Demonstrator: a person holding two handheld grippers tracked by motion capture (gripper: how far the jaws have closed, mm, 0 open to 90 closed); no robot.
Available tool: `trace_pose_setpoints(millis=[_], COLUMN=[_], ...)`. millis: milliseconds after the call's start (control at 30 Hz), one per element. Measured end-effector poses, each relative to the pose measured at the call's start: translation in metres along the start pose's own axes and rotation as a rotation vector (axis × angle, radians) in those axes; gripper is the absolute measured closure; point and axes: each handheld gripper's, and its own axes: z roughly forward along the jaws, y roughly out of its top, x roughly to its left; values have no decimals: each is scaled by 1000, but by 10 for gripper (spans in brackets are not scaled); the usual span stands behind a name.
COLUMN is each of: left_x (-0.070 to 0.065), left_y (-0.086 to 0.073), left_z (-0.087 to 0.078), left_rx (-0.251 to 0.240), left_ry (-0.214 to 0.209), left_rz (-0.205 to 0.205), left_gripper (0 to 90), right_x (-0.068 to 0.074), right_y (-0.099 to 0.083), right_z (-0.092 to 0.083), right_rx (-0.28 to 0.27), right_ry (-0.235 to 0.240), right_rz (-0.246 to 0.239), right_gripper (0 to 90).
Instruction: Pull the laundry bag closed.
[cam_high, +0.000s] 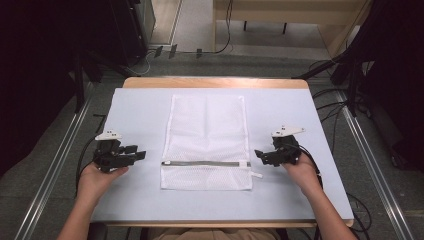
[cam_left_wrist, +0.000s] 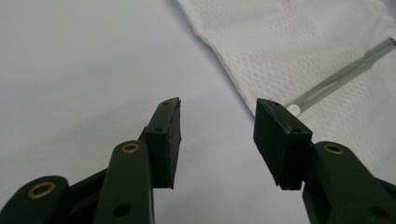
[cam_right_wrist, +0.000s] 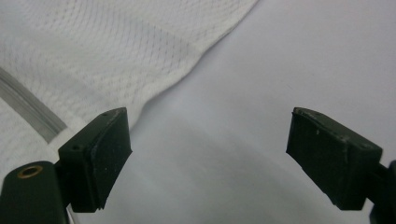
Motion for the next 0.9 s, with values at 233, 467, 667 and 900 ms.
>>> trace_pose_setpoints(millis=[233,467,667,900], left_x=[6,9,5,2], left_y=[-1,-1,2,10], left_z=[1,3,4,7], left_rx=[24,33,33,24], left_ry=[1,7,13,-48], left_rz=[-52,-58,-69,-80], left_gripper=[508,361,301,239], right_x=[5,6,6,8], right_y=[7,7,8,7], right_z=[-1,0,0,-5], right_rx=[-35,-10,16,-8], right_ry=[1,40,62,58], right_rz=[20,42,52,33], right_gripper=[141,134,136,155])
